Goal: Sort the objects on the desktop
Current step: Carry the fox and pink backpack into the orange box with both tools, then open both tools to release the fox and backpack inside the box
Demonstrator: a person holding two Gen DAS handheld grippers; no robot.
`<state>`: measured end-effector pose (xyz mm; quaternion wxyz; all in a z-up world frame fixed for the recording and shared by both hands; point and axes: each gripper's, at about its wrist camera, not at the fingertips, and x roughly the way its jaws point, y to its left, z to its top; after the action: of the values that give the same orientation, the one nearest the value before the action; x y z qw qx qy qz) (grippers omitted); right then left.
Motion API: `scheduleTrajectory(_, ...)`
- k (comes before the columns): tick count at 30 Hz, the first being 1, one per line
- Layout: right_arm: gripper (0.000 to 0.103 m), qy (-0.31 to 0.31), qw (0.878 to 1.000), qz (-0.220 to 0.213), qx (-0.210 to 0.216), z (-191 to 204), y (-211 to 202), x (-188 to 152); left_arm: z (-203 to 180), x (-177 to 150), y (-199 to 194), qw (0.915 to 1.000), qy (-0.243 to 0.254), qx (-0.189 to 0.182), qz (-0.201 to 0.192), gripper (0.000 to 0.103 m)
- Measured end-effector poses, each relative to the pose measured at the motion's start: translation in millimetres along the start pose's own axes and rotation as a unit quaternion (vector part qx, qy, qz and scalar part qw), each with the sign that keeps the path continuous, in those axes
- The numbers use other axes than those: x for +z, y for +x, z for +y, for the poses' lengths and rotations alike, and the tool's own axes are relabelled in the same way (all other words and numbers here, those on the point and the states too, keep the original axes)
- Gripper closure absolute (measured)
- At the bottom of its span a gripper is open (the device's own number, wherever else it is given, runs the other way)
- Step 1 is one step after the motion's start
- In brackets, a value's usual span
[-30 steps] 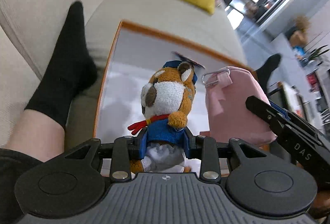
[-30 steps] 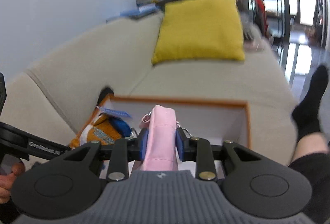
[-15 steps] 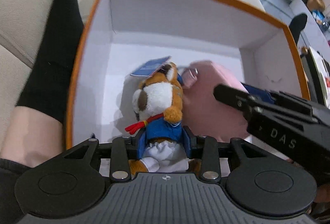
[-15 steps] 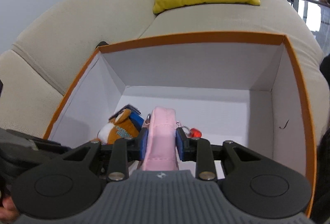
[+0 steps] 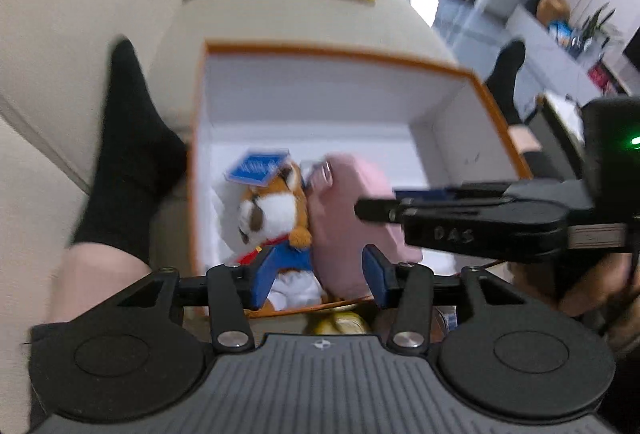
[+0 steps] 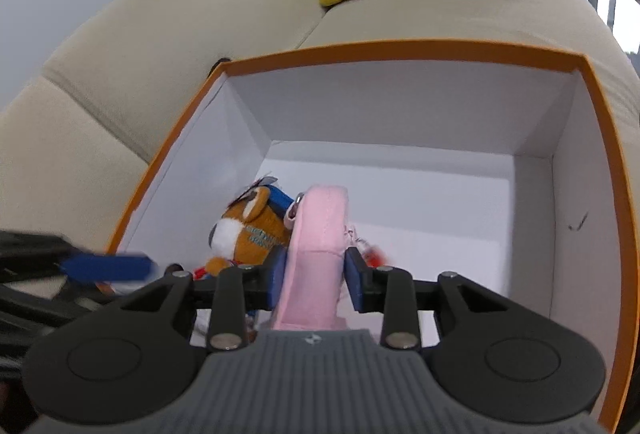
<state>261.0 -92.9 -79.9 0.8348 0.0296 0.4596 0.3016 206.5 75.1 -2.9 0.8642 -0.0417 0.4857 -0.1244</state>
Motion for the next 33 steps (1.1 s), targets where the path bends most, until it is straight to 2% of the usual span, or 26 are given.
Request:
scheduleTrajectory(3, 0.064, -0.004, 1.000, 0.011, -0.004, 7, 6, 1, 12, -3, -20, 0.9991, -0.015, 0.019, -0.036, 0.048)
scheduleTrajectory(6, 0.069, 0.005, 1.000, 0.020, 0.006, 13, 12, 3, 21, -2, -20, 0.9976, -0.034, 0.040, -0.045, 0.048)
scheduleTrajectory(10, 0.071, -0.003, 1.000, 0.023, 0.005, 32, 16, 8, 40, -10, -12, 0.9973, -0.061, 0.030, -0.029, 0.049)
scheduleTrajectory(12, 0.071, -0.011, 1.000, 0.028, -0.008, 42, 19, 11, 45, -14, -11, 0.9970, -0.065, 0.022, -0.036, 0.053)
scheduleTrajectory(13, 0.071, -0.020, 0.999, 0.030, -0.018, 49, 21, 12, 45, -14, -10, 0.9970, -0.065, 0.016, -0.039, 0.060)
scheduleTrajectory(14, 0.071, -0.026, 0.999, 0.032, -0.026, 54, 23, 12, 46, -13, -10, 0.9971, -0.064, 0.008, -0.041, 0.062)
scheduleTrajectory(20, 0.072, -0.039, 0.998, 0.044, -0.026, 77, 39, 14, 50, -18, -9, 0.9969, -0.063, 0.004, -0.047, 0.062)
scheduleTrajectory(24, 0.072, -0.034, 0.998, 0.043, -0.025, 75, 39, 16, 53, -19, -10, 0.9961, -0.072, -0.006, -0.051, 0.062)
scheduleTrajectory(27, 0.065, -0.033, 0.998, 0.040, -0.019, 72, 34, 13, 53, -20, -11, 0.9958, -0.072, -0.007, -0.055, 0.062)
scheduleTrajectory(33, 0.060, 0.011, 0.999, 0.049, 0.016, 53, 23, 6, 54, -21, -16, 0.9950, -0.077, -0.011, -0.062, 0.062)
